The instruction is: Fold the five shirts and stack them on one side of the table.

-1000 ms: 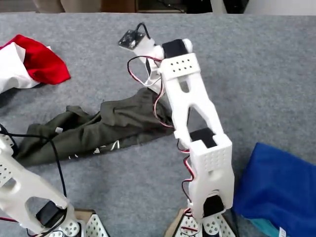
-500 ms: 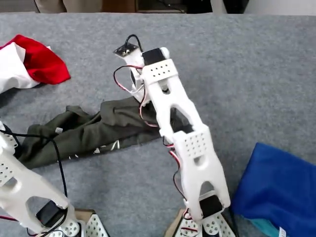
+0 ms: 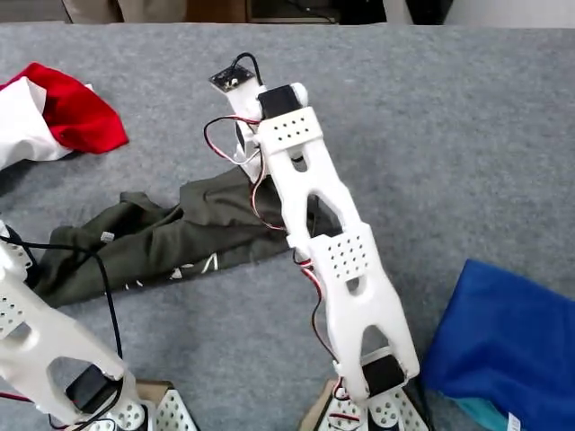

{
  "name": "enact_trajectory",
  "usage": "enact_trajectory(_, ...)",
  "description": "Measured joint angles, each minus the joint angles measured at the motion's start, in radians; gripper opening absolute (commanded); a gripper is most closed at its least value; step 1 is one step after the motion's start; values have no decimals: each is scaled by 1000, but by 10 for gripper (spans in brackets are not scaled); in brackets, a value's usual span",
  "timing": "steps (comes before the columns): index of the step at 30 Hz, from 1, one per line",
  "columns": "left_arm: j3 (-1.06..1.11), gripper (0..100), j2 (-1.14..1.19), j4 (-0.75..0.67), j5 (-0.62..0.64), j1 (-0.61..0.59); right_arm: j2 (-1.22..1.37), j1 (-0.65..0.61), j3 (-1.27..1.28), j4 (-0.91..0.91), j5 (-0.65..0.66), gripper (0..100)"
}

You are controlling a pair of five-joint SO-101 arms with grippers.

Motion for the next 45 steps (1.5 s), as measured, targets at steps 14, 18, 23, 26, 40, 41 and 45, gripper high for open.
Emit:
enact_trajectory(14, 0, 21, 0, 0, 0, 0, 0, 0, -69, 0, -2, 76)
enact_trajectory(18, 0, 21, 0, 0, 0, 0, 0, 0, -84, 0, 31, 10)
enact_trajectory(23, 0, 21, 0, 0, 0, 0, 0, 0, -84, 0, 72, 16)
enact_trajectory(26, 0, 21, 0, 0, 0, 0, 0, 0, -84, 0, 75, 16)
enact_trajectory(40, 0, 64, -38, 0, 0, -15, -11, 23, -262, 3, 75, 5)
enact_trajectory(41, 0, 64, -60, 0, 0, -32, -18, 28, -279, 3, 75, 5)
enact_trajectory(45, 0, 64, -172, 0, 0, -101, -91, 25, -307, 3, 75, 5)
